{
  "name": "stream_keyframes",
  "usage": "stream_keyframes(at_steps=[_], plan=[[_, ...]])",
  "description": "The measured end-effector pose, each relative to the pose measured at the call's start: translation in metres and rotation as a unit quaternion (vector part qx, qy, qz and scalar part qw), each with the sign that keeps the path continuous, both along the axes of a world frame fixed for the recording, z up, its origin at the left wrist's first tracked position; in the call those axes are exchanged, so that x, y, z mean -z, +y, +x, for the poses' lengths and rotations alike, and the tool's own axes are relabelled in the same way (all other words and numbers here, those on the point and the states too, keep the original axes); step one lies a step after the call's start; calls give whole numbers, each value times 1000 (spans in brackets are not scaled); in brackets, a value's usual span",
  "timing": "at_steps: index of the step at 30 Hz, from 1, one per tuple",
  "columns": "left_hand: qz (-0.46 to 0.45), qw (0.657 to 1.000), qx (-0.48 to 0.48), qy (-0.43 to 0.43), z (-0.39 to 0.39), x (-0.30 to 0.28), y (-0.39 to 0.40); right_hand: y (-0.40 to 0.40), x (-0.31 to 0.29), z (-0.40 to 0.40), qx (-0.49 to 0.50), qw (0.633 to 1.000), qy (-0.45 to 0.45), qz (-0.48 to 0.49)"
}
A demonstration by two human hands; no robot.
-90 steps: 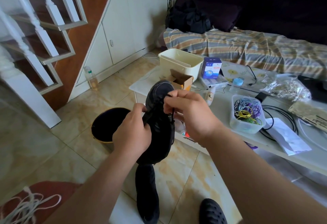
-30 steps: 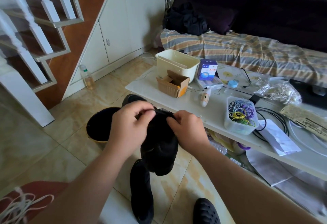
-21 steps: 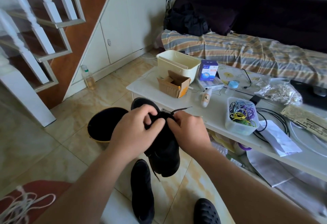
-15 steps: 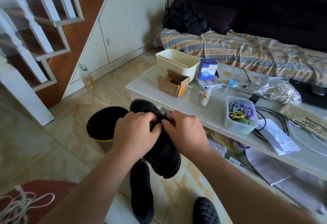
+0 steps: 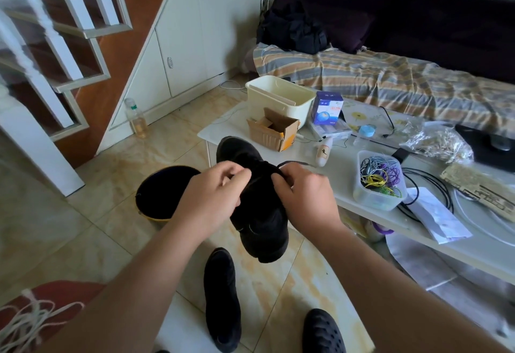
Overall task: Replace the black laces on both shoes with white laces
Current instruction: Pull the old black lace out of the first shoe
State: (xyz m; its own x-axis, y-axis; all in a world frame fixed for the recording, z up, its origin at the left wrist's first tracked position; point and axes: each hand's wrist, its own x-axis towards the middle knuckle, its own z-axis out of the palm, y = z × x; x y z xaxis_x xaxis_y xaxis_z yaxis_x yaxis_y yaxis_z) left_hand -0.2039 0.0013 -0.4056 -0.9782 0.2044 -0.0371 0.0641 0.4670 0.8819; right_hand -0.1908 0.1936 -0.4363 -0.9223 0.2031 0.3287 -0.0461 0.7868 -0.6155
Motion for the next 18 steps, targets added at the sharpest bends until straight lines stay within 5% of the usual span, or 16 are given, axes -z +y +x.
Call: stream_keyframes(at_steps=[4,8,15,18], plan=[[-217,965,-9,149,-3,5,16,-5,1,4,-24,998,37,50],[-237,940,-16,246,-7,12,23,-9,2,10,-39,994,71,69],[39,970,-51,234,-4,2,8,4,3,1,3,999,-4,-32],[229,941,-184,170,-6,-9,-4,19,5,-7,72,990,-65,-102]])
